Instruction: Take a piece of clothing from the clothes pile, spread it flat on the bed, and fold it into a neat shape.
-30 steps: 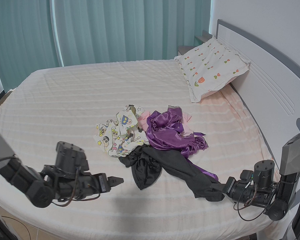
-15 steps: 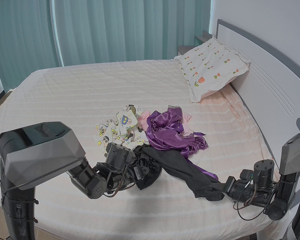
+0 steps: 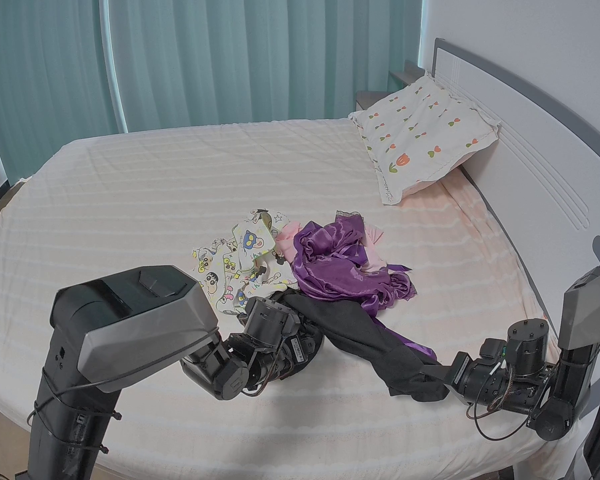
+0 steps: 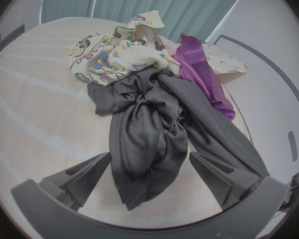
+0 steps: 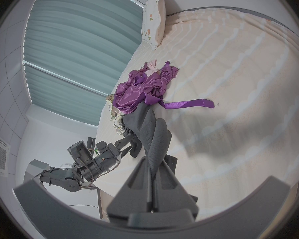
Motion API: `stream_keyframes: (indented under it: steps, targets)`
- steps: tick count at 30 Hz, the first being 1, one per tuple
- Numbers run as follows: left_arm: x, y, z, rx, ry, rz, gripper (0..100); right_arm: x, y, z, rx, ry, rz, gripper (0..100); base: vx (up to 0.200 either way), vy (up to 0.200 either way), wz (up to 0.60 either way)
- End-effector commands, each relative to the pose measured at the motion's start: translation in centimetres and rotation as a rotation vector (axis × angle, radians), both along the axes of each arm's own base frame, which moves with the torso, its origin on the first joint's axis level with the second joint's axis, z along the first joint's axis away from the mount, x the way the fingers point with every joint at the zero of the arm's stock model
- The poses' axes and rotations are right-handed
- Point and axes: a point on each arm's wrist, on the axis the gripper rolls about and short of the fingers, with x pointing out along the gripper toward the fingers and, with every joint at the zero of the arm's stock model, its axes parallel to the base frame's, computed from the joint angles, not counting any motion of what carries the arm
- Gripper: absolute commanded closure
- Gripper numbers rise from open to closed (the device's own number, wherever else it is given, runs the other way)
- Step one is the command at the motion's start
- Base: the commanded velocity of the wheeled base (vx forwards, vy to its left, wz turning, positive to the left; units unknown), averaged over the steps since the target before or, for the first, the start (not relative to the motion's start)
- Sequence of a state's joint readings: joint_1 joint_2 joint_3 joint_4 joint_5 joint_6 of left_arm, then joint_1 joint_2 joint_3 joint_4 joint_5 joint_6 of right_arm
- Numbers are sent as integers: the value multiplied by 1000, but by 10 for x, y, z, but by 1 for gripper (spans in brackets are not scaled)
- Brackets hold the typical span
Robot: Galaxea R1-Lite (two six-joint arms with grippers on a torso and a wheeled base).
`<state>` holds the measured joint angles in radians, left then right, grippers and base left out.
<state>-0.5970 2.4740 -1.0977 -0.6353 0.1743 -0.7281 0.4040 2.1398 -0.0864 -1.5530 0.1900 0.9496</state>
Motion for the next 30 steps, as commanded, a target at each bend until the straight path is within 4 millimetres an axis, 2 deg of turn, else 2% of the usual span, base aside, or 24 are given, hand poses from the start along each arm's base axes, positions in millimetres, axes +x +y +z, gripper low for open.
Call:
stream_keyframes:
  steps: [1, 4, 5, 10, 11, 13, 16, 18, 19, 20, 21, 22, 23, 24, 25, 30]
  targets:
    - [4, -8, -10, 8, -6, 2, 0, 1, 1, 2, 7, -16, 1, 100, 0, 0, 0]
    - [4, -8, -10, 9, -5, 4, 0, 1, 1, 1, 6, -13, 1, 100, 0, 0, 0]
    - [4, -7, -10, 10, -6, 7, 100, 1, 1, 1, 6, -13, 1, 100, 0, 0, 0]
    - [-1, -3, -12, 24, 9, 31, 100, 1, 1, 1, 7, -12, 2, 100, 0, 0, 0]
    - [-2, 1, -7, -8, 12, 61, 100, 1, 1, 2, 9, -14, 3, 100, 0, 0, 0]
    - [0, 5, 8, -82, 3, 121, 100, 0, 1, 3, 11, -17, 8, 100, 0, 0, 0]
    - [-3, 26, 37, -166, -2, 198, 100, -1, 3, 6, 17, -31, 15, 100, 0, 0, 0]
    - [-14, 40, 58, -193, -6, 195, 100, -1, 5, 13, 30, -62, 22, 100, 0, 0, 0]
    - [-26, 48, 74, -216, -16, 181, 100, 0, 7, 20, 44, -93, 26, 100, 0, 0, 0]
    - [-28, 48, 76, -217, -15, 180, 100, 1, 7, 21, 45, -97, 26, 100, 0, 0, 0]
    - [-45, 58, 98, -248, -40, 164, 100, 2, 8, 31, 64, -147, 28, 100, 0, 0, 0]
    - [-47, 59, 99, -251, -42, 162, 100, 2, 8, 32, 66, -153, 28, 100, 0, 0, 0]
    - [-61, 66, 117, -285, -69, 143, 100, 4, 9, 46, 92, -213, 30, 100, 0, 0, 0]
    - [-65, 68, 123, -297, -81, 136, 100, 5, 9, 51, 102, -236, 30, 100, 0, 0, 0]
    - [-84, 77, 148, -342, -132, 111, 100, 7, 11, 75, 146, -345, 32, 100, 0, 0, 0]
    - [-124, 100, 222, -483, -338, 72, 100, 2, 12, 156, 288, -673, 46, 100, 0, 0, 0]
